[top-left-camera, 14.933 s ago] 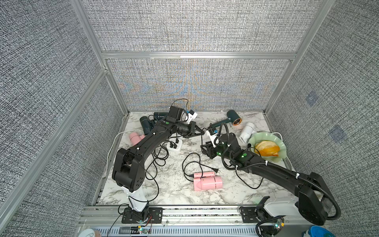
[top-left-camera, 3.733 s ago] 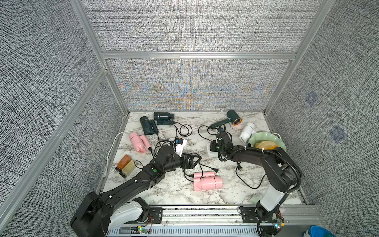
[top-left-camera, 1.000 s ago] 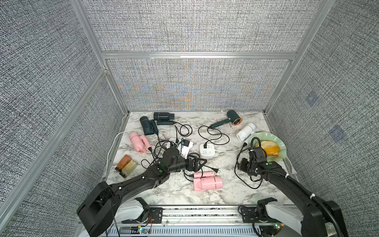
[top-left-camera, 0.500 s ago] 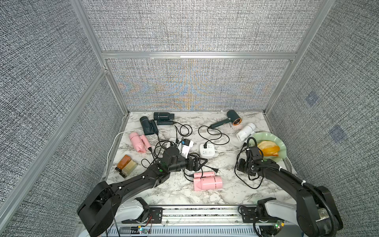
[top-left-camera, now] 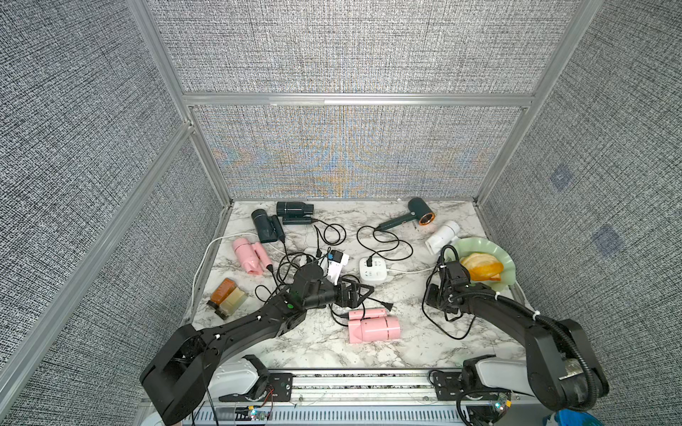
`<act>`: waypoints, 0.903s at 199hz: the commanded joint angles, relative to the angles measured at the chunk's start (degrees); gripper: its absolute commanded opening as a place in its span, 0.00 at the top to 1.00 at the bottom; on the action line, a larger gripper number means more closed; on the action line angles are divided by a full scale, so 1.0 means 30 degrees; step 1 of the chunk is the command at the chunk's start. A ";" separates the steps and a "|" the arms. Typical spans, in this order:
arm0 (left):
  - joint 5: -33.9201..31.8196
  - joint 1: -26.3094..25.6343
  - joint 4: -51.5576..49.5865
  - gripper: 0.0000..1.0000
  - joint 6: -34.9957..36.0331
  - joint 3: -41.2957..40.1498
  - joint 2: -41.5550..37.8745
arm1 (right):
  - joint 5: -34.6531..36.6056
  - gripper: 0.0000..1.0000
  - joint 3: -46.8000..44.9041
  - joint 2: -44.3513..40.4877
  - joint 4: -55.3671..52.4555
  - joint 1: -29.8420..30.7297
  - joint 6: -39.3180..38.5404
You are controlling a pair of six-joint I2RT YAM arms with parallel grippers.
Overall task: Charge the blow dryers
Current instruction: Pick up the plug from the center of the board.
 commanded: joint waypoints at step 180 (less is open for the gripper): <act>-0.0170 0.0064 0.0955 0.01 -0.0491 0.0750 -0.0644 | -0.7790 0.82 0.1809 -0.3552 0.5434 0.3740 -0.0582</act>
